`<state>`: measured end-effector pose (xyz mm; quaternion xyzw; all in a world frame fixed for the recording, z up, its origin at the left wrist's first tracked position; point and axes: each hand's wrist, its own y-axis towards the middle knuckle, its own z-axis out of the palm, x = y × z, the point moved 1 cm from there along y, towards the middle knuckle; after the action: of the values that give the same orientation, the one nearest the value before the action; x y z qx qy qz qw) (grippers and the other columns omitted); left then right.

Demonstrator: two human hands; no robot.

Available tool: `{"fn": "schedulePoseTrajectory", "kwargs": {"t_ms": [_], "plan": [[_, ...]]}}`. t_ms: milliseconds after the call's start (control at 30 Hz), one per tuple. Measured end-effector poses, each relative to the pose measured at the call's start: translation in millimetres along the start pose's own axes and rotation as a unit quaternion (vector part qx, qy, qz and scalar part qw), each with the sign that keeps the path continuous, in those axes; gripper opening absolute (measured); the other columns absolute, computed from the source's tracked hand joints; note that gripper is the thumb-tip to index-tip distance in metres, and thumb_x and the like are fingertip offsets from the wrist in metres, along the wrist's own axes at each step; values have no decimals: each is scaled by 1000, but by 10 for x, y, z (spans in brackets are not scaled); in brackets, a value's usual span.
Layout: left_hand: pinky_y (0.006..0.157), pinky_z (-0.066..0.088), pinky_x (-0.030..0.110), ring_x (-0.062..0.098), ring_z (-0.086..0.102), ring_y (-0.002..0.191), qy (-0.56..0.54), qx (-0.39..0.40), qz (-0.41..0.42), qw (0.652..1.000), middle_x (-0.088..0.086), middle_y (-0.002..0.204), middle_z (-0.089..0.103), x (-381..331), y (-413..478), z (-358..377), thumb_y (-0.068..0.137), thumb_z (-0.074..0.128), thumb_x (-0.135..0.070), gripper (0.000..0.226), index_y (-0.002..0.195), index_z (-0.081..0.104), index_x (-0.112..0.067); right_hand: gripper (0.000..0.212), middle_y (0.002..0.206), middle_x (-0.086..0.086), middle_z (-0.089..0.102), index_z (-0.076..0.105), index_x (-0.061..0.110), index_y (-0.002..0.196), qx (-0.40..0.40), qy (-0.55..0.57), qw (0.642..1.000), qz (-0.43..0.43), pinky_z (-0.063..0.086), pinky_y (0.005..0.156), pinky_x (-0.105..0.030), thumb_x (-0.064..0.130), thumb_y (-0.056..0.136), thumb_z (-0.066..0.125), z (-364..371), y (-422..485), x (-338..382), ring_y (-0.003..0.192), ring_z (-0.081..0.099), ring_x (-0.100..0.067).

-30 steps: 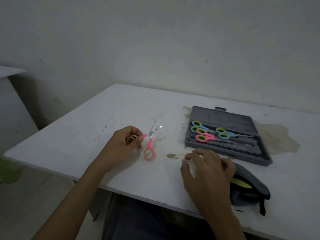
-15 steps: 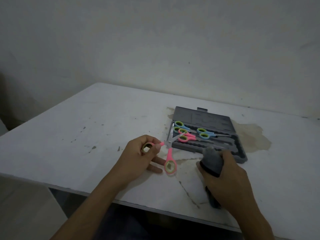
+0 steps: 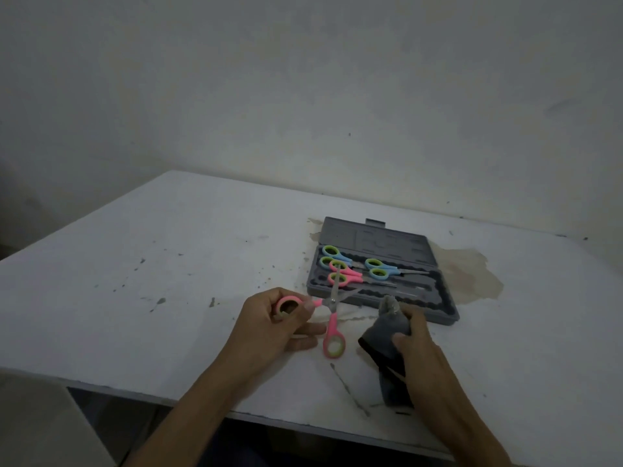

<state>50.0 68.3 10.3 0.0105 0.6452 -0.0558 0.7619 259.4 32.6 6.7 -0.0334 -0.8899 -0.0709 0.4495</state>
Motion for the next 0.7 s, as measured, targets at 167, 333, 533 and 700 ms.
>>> {"fn": "schedulePoseTrajectory", "kwargs": {"t_ms": [167,333,533,700], "plan": [[76,61,50,33,75,83,13,21,5,1000,9,98,77,-7,-71,53,96,55,-22,23,105,55,0,19,97,10,60,43,31,101,-41,-35,996,-75,47,62,-18,25,92,59,-28,-22,-13,80,59,-3],[67,60,55,35,75,79,10,13,9,1000,7,95,76,-25,-82,63,97,50,-28,21,101,48,-7,29,87,11,63,45,29,98,-62,-28,988,-142,55,64,-27,14,87,68,-80,-55,-30,78,63,-4],[70,60,57,34,74,83,32,20,16,999,12,106,69,14,-79,72,101,45,-20,15,108,46,-7,41,79,12,57,23,40,104,-80,-112,979,-147,49,50,-22,26,92,59,96,-29,-19,58,58,-8],[71,59,58,34,74,85,47,28,20,998,9,105,70,26,-81,52,98,50,-20,16,108,49,-7,49,99,-1,59,29,37,112,-106,-124,978,-126,51,57,-28,44,75,61,114,-102,-101,69,57,-11]]}}
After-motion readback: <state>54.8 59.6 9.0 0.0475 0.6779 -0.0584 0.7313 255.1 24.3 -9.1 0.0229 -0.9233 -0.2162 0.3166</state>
